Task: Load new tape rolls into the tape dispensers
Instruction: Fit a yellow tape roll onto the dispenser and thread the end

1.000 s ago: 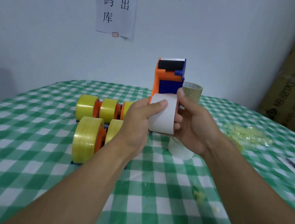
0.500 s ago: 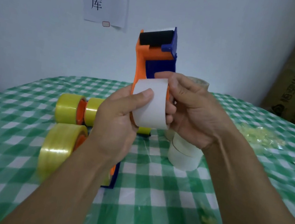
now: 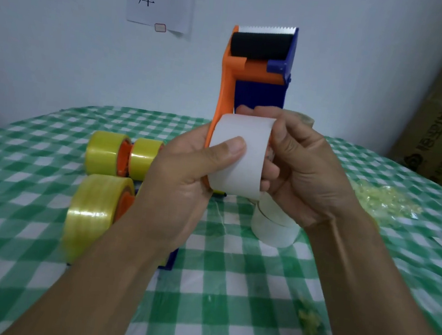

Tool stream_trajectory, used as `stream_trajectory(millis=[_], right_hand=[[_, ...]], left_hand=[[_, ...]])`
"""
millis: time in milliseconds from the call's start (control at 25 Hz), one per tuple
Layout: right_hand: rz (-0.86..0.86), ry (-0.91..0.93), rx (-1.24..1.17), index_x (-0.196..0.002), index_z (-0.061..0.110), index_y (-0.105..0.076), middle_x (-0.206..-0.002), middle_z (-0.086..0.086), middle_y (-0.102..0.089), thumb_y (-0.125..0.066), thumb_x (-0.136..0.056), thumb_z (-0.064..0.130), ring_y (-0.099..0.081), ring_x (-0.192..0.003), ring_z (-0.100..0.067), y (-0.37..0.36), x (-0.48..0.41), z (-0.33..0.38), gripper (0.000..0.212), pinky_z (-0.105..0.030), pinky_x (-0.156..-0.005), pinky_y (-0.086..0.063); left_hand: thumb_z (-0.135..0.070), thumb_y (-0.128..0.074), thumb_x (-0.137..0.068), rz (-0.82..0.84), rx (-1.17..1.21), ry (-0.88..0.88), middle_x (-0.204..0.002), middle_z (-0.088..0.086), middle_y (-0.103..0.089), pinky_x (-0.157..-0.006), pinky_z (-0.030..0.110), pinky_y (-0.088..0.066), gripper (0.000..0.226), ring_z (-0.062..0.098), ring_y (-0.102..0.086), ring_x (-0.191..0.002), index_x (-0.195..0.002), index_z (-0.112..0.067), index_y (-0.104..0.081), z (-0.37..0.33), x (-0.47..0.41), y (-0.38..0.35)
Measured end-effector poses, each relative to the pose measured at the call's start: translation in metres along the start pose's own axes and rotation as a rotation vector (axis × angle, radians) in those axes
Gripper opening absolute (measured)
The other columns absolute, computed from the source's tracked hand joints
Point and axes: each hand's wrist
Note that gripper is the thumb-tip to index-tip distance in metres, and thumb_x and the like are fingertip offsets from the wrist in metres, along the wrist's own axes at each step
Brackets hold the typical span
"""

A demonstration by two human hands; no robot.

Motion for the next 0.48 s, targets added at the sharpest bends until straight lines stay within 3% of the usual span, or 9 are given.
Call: stream_trajectory(millis=[80,200,320,400,480], right_hand=[[-0.014,-0.007,0.038,-0.099,0.011,-0.074,-0.073,-0.001,-0.068,-0.064,-0.079,0.024,-0.054,-0.046,-0.008,-0.003,0.002,0.0,0.027,-0.024,-0.041,-0.047],[-0.034,-0.008,0.032,-0.101,0.01,-0.073,-0.08,-0.001,-0.071,-0.063,-0.079,0.023,-0.055,-0.046,-0.008,-0.003,0.005,0.001,0.028,-0.024,-0.042,-0.048],[0.028,-0.059,0.003,-0.124,0.009,-0.06,-0.08,0.006,-0.072,-0.057,-0.088,0.03,-0.063,-0.06,-0.005,0.001,0.007,0.002,0.042,-0.027,-0.055,-0.054],[0.087,-0.121,0.077,-0.135,0.013,-0.055,-0.099,-0.005,-0.073,-0.067,-0.089,0.044,-0.07,-0.084,-0.014,0.004,0.007,0.003,0.057,-0.041,-0.072,-0.061],[0.029,-0.116,0.321,-0.13,0.017,-0.061,-0.12,-0.018,-0.066,-0.079,-0.08,0.039,-0.069,-0.105,-0.029,0.007,0.006,0.0,0.057,-0.06,-0.084,-0.059]], left_hand=[[-0.02,-0.056,-0.087,-0.017,0.001,0.0,-0.086,0.017,-0.071,-0.07,0.035,-0.058,0.037,0.026,-0.07,-0.076,-0.117,0.0,-0.064,-0.001,0.002,-0.001],[-0.017,-0.055,-0.089,-0.03,-0.028,0.004,-0.085,0.017,-0.072,-0.069,0.035,-0.058,0.033,0.026,-0.069,-0.074,-0.116,-0.001,-0.065,-0.002,0.001,-0.002],[-0.016,-0.055,-0.09,-0.071,-0.092,-0.016,-0.087,0.016,-0.074,-0.071,0.035,-0.059,0.031,0.026,-0.07,-0.077,-0.115,-0.002,-0.066,-0.001,0.001,-0.002],[-0.02,-0.057,-0.091,-0.122,-0.168,-0.032,-0.094,0.012,-0.075,-0.075,0.035,-0.059,0.03,0.025,-0.072,-0.085,-0.115,-0.008,-0.068,-0.001,0.001,-0.002],[-0.032,-0.057,-0.094,-0.179,-0.235,-0.036,-0.103,0.006,-0.076,-0.081,0.036,-0.06,0.028,0.024,-0.072,-0.096,-0.112,-0.016,-0.071,-0.002,0.002,-0.006]])
Point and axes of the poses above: each hand's wrist, its own x-axis away from the middle knuckle, its own y-axis out of the back of the hand, z = x × y
